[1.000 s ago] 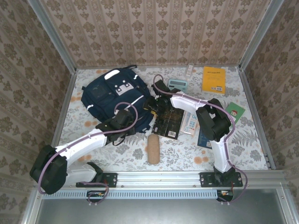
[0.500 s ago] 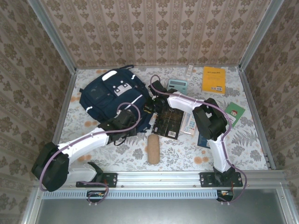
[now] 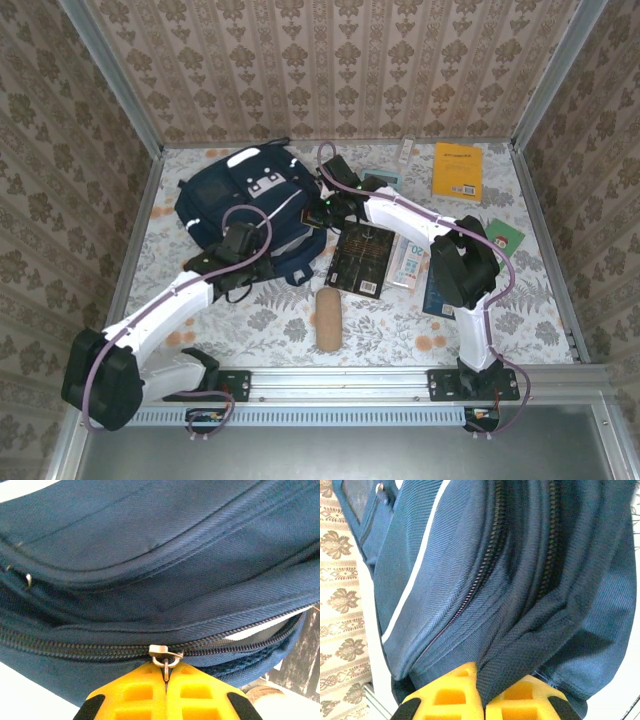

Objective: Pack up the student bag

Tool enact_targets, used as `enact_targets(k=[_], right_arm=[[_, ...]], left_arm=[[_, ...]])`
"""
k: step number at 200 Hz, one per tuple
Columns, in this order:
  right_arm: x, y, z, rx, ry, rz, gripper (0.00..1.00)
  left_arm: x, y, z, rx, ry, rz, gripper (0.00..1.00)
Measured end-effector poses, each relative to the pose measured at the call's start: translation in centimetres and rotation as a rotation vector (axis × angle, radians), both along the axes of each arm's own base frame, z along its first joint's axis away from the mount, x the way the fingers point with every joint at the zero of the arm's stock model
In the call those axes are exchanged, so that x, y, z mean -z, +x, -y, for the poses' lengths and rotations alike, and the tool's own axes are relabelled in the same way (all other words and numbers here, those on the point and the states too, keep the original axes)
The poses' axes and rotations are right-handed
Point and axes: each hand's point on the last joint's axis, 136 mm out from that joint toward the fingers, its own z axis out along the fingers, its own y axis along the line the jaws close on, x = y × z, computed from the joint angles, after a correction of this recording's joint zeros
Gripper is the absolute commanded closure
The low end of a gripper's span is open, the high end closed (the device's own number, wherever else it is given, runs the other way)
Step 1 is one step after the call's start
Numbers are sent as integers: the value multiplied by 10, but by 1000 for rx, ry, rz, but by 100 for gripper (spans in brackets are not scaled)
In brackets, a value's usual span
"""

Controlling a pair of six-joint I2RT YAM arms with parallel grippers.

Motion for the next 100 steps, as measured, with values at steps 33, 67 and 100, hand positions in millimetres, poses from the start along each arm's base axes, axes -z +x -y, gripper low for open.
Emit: enact_targets(k=[33, 67, 100], right_arm=[[0, -2, 1, -14, 0, 2, 100], [-6, 3, 20, 2, -14, 7, 100], [-8, 4, 28, -4, -11, 0, 100]], left_arm=[[5, 3, -24, -61, -2, -42, 100], [15, -5, -50, -115, 59, -102, 100], [13, -6, -60, -132, 65, -102, 100]])
